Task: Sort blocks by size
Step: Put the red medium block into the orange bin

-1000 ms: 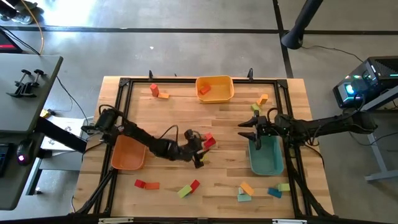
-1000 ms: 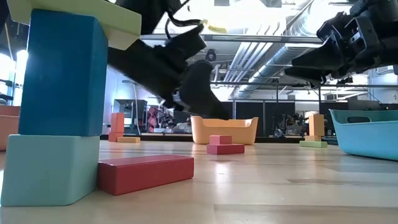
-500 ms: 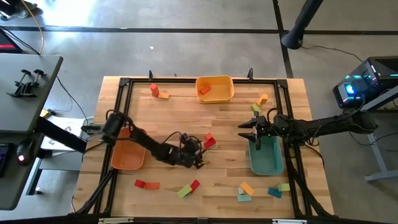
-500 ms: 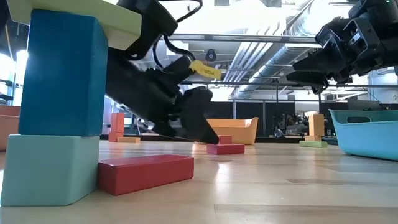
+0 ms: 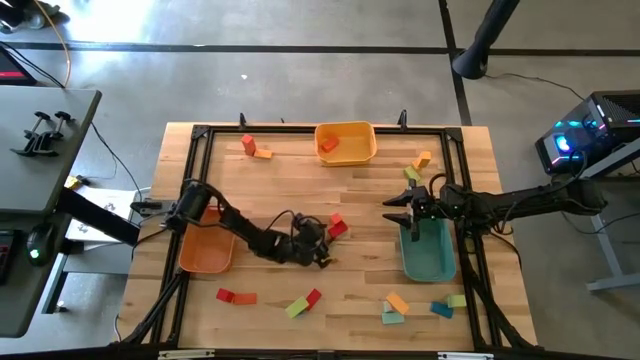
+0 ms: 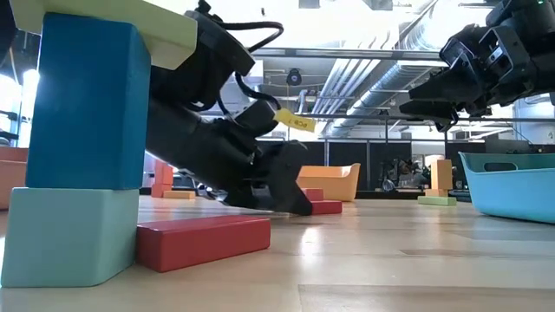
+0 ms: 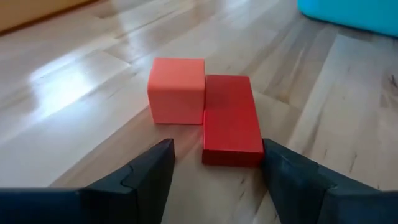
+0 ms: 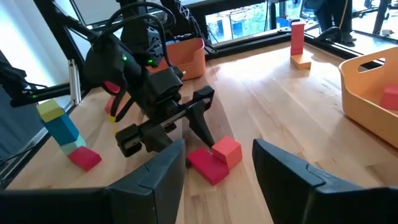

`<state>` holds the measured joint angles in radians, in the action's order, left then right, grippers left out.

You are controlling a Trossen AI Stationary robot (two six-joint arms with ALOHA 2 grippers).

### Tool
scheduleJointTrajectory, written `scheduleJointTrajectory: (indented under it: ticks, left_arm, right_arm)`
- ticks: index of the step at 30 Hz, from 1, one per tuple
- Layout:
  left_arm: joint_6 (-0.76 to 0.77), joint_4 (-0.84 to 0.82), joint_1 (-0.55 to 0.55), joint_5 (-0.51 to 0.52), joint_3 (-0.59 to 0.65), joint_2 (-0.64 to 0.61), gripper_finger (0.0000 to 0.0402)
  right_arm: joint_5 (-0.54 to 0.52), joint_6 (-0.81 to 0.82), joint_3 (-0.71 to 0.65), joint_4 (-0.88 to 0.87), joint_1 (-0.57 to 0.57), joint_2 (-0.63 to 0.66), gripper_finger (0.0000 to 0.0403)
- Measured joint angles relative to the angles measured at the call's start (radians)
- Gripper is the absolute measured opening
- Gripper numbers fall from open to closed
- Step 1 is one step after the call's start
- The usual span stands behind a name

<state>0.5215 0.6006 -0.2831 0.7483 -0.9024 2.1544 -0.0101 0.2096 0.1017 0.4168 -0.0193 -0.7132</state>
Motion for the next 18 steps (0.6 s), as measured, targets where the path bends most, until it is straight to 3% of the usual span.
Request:
scheduleJointTrajectory:
  ticks: [6,18]
  left_arm:
    - [0.001,-0.003,0.02,-0.036,0.0,0.0,0.0195]
    - [0.025,-0.007,0.043,-0.076,0.0,0.001,0.007]
  right_arm:
    - [0.0,-0.004,0.0,0.0,0.0,0.0,0.0184]
    - [0.0,-0.001,0.0,-0.003,0.0,0.0,0.0184]
